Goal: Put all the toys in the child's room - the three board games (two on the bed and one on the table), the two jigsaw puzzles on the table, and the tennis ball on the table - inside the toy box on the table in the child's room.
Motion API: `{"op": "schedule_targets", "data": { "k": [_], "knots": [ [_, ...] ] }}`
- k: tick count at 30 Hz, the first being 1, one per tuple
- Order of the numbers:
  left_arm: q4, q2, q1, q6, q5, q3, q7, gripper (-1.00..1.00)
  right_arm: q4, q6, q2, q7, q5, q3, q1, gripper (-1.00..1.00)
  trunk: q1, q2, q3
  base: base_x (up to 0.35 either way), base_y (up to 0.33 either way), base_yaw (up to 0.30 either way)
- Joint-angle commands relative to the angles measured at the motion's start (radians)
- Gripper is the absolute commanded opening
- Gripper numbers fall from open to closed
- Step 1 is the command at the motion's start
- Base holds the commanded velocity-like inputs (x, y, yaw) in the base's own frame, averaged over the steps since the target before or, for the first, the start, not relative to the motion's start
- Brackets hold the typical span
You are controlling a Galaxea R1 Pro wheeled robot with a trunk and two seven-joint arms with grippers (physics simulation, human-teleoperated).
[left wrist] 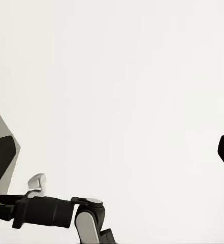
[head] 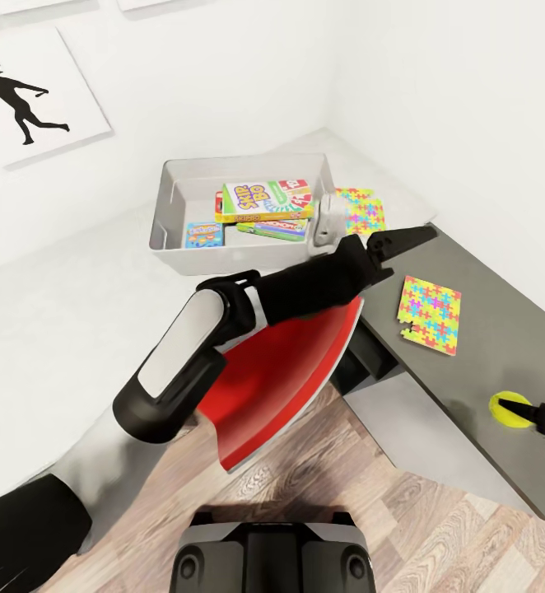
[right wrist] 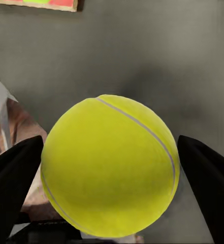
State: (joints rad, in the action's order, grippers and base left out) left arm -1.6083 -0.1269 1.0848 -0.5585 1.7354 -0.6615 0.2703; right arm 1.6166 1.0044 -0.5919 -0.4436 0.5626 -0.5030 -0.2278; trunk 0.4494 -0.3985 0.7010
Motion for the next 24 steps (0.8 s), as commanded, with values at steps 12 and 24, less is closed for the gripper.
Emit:
{"op": "schedule_targets", "data": {
  "k": [12,24],
  "knots": [
    [-0.001,0.008,-0.007,-0.046,0.012,0.032,-0.105,1.00,0.000,0.027,-0.077,-0.324,-0.008,-0.086,-0.055,-1.00,0.001,-0.002,0.000,0.000,0.000,0.000],
    [-0.001,0.017,-0.008,-0.079,0.012,0.037,-0.124,1.00,0.000,0.043,-0.104,-0.405,-0.006,-0.095,-0.181,-1.00,0.001,-0.002,-0.012,0.000,0.000,0.000]
  ]
}}
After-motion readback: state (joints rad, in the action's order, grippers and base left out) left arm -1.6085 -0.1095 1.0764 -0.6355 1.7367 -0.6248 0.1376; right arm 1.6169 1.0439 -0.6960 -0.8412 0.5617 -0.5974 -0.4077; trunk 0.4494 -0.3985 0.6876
